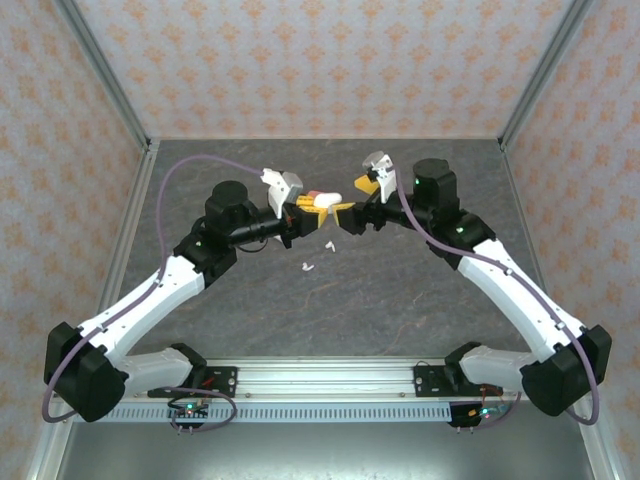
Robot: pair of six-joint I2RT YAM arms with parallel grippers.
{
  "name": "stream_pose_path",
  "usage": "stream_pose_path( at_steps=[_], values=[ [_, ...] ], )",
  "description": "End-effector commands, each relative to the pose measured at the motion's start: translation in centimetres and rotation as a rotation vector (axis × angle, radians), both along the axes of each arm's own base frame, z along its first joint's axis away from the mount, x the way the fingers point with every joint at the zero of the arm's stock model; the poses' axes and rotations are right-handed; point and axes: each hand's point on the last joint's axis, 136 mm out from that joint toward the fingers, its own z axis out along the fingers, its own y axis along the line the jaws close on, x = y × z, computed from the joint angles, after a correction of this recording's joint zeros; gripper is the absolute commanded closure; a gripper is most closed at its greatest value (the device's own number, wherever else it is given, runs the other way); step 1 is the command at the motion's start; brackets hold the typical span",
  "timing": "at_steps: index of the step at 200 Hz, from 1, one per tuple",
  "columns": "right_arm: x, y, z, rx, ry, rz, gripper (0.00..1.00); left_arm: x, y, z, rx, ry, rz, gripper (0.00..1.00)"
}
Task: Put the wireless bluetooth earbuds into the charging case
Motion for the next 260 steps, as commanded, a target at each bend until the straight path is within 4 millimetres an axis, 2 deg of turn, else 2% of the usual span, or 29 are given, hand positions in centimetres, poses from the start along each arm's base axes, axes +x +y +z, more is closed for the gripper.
stream_pose_path(
  at_steps=[1, 65, 102, 137, 162, 167, 193, 196, 229, 260],
  values=[
    [1.2, -0.3, 2.1, 0.031, -0.034, -0.052, 0.13, -1.5, -0.2, 1.5, -0.011, -0.07, -0.054, 0.97],
    [2.9, -0.4, 2.0, 0.027, 0.025, -0.098, 0.15, -1.8, -0.4, 1.4, -0.009, -0.071, -0.07, 0.98],
    [2.6, -0.8, 2.9, 0.058, 0.022, -0.09, 0.15, -1.5, -0.1, 1.0, 0.011, -0.068, -0.045, 0.98],
    [2.8, -3.1, 4.9, 0.143, 0.006, -0.156, 0.15, -1.0, 0.7, 0.8, 0.024, -0.079, 0.012, 0.98],
    [4.2, -4.8, 3.1, 0.146, 0.055, -0.262, 0.15, -1.2, 1.1, 1.0, 0.025, -0.091, 0.031, 0.98],
    [3.8, -5.3, 3.6, 0.158, 0.045, -0.28, 0.16, -1.2, 1.2, 1.1, 0.026, -0.094, 0.035, 0.98],
    [4.6, -5.9, 0.7, 0.135, 0.134, -0.349, 0.2, -1.7, 1.5, 1.6, 0.03, -0.11, 0.04, 0.98],
    [5.1, -5.8, -0.3, 0.122, 0.162, -0.353, 0.2, -1.7, 1.6, 1.6, 0.03, -0.111, 0.04, 0.98],
    [5.9, -4.7, -6.7, 0.037, 0.397, -0.35, 0.31, -2.8, 2.1, 2.9, 0.024, -0.138, 0.032, 0.98],
    [4.8, -1.5, -12.7, -0.091, 0.549, -0.264, 0.37, -3.9, 2.8, 4.1, 0.016, -0.176, 0.032, 0.98]
  ],
)
